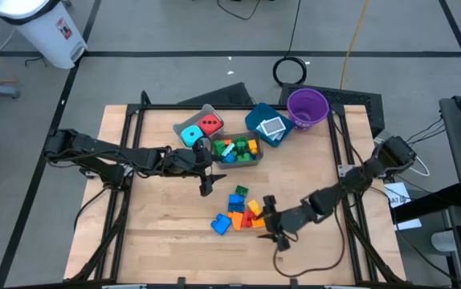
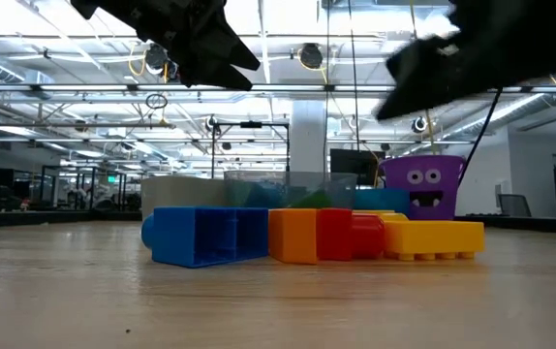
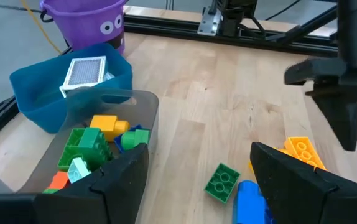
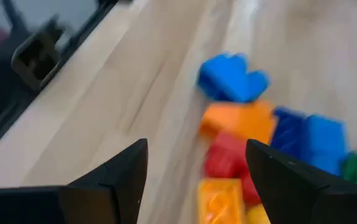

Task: Pick & Place Toys
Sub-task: Put the yellow block into the black bin

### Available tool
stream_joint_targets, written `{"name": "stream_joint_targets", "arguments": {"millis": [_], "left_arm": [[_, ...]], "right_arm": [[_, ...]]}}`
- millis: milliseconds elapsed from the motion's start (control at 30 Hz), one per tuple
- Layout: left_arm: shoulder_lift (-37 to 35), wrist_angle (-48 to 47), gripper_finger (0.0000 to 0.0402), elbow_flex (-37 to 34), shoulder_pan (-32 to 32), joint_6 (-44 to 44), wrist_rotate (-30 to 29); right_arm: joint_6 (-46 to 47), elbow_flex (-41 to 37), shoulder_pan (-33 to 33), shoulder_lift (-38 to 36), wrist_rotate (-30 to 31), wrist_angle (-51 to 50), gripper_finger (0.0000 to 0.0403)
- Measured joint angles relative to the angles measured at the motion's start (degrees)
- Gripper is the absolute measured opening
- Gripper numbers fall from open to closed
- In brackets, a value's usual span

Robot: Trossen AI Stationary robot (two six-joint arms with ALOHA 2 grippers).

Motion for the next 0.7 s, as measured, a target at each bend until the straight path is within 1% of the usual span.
{"name": "stream_joint_targets", "arguments": {"millis": [67,200,367,467,567,700], "left_arm": [[0.0,-0.3,0.0285,0.0,0.0,-0.4,0.0],[0.0,-0.2,0.0285,0.0,0.0,-0.5,0.0],[0.0,0.2,0.0285,0.0,0.0,-0.3,-0.1],[0.0,0.3,0.0285,0.0,0.0,-0.2,-0.2],[0.0,0.2,0.0285,0.0,0.0,-0.2,-0.2],[0.0,0.1,0.0285,0.0,0.0,-0.2,-0.2]], "right_arm": [[0.1,-1.7,1.2,0.1,0.6,0.3,0.0242],[4.6,-4.9,1.7,0.0,5.9,0.1,0.0241],[9.7,-7.6,0.2,1.6,4.0,0.6,0.0236],[9.9,-8.2,-0.5,3.6,3.6,1.1,0.0236],[9.2,-8.2,-1.5,6.7,1.0,3.7,0.0233],[9.9,-8.2,-2.7,8.8,0.5,6.3,0.0216]]}}
